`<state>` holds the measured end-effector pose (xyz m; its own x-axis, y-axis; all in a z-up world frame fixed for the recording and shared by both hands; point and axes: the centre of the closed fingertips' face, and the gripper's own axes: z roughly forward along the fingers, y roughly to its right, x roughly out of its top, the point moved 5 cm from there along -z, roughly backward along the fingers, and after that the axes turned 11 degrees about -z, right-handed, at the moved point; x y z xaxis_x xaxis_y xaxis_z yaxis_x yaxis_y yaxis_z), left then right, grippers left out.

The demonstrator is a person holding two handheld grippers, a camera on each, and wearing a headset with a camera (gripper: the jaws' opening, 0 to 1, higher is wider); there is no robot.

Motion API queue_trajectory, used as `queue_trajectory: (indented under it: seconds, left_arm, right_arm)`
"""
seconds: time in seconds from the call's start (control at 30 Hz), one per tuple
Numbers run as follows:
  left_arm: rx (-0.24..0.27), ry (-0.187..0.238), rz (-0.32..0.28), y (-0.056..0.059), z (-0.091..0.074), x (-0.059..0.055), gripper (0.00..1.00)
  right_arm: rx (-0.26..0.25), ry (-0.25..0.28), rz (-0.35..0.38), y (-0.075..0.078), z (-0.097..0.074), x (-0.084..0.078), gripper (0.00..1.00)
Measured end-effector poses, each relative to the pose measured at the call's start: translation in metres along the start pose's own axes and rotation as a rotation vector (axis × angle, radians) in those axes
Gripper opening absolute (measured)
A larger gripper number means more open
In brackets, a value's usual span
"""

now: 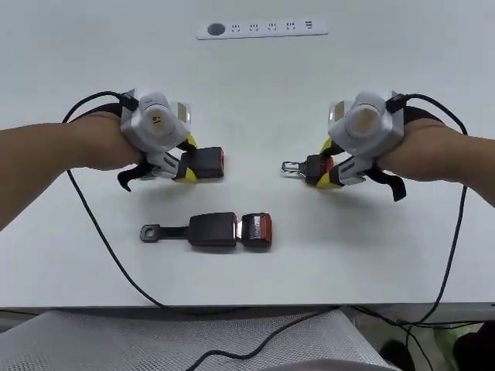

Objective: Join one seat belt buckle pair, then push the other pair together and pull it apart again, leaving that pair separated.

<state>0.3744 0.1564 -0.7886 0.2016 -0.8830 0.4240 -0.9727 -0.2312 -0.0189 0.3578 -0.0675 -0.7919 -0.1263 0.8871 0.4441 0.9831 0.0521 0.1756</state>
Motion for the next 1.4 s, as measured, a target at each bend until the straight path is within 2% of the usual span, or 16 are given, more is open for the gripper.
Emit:
queue_trajectory:
  seconds: [0.3, 0.73, 0.9, 1.1, 1.3, 1.33, 1.4]
  left_arm:
    - [-0.016, -0.027, 0.018, -0.004, 0.002, -0.002, 0.32]
    - [-0.024, -0.057, 0.046, -0.009, 0.007, -0.004, 0.32]
    - [-0.023, -0.063, 0.048, -0.009, 0.008, -0.004, 0.32]
    - [-0.021, -0.068, 0.043, -0.006, 0.009, -0.004, 0.32]
    - [-0.018, -0.058, 0.049, -0.002, 0.009, -0.003, 0.32]
    - [-0.016, -0.058, 0.053, -0.001, 0.01, -0.003, 0.32]
    - [-0.009, -0.063, 0.06, 0.001, 0.01, -0.003, 0.31]
  right_arm:
    - [-0.009, 0.035, -0.032, 0.005, 0.02, 0.041, 0.31]
    - [-0.001, 0.035, -0.061, 0.016, 0.034, 0.071, 0.31]
    - [0.008, 0.036, -0.063, 0.018, 0.038, 0.08, 0.3]
    - [0.007, 0.024, -0.092, 0.017, 0.038, 0.081, 0.3]
    - [0.019, 0.069, -0.058, 0.013, 0.044, 0.089, 0.3]
    - [0.017, 0.061, -0.067, 0.013, 0.044, 0.088, 0.29]
    - [0.029, 0.081, -0.066, 0.014, 0.044, 0.086, 0.29]
